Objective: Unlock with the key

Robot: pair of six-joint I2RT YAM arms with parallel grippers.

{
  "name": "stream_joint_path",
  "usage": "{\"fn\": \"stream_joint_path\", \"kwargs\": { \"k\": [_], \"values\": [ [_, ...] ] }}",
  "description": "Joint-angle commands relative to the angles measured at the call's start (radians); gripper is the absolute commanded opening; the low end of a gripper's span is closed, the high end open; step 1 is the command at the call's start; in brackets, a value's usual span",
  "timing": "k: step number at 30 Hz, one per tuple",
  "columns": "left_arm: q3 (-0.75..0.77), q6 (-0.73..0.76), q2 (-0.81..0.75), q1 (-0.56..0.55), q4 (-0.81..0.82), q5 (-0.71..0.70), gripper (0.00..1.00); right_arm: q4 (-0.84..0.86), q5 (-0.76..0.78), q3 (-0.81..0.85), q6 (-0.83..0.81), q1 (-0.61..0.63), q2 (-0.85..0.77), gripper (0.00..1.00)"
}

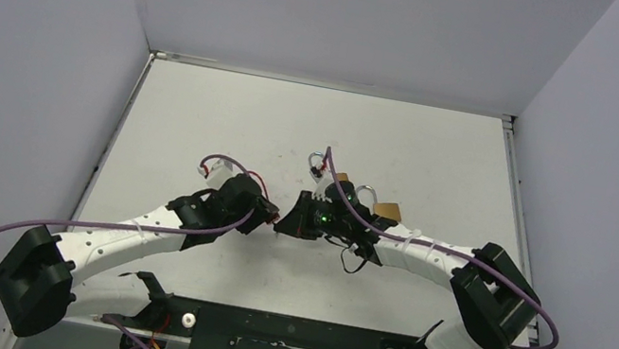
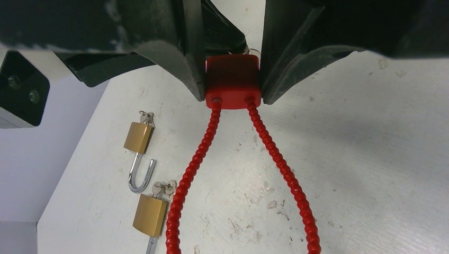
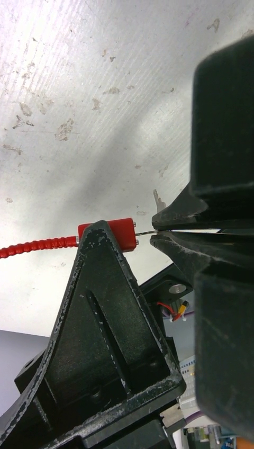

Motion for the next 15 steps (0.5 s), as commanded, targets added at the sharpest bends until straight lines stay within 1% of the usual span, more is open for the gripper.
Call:
{"fn": "stream_joint_path", "kwargs": {
  "k": [1, 4, 6, 10, 13, 15],
  "values": [
    [0.008, -0.037, -0.041, -0.062, 0.098, 0.329, 0.0, 0.138, 0.183, 0.13, 0.033, -0.027, 0.02, 0.0],
    [0.008, -0.052, -0.05, -0.062, 0.097, 0.341, 0.0, 0.09, 0.206, 0.187, 0.064, -0.027, 0.059, 0.0],
    [0.01, -0.058, -0.049, -0.062, 0.101, 0.357, 0.0, 0.088, 0.2, 0.222, 0.065, -0.023, 0.079, 0.0],
    [0.007, -0.073, -0.042, -0.062, 0.124, 0.38, 0.0, 0.044, 0.264, 0.277, 0.013, 0.009, 0.096, 0.0],
    [0.012, -0.06, -0.064, -0.059, 0.084, 0.325, 0.0, 0.08, 0.248, 0.226, 0.013, 0.009, 0.074, 0.0],
    [0.004, -0.056, -0.086, -0.056, 0.073, 0.283, 0.0, 0.149, 0.227, 0.163, 0.017, 0.007, 0.035, 0.04]
  ]
}}
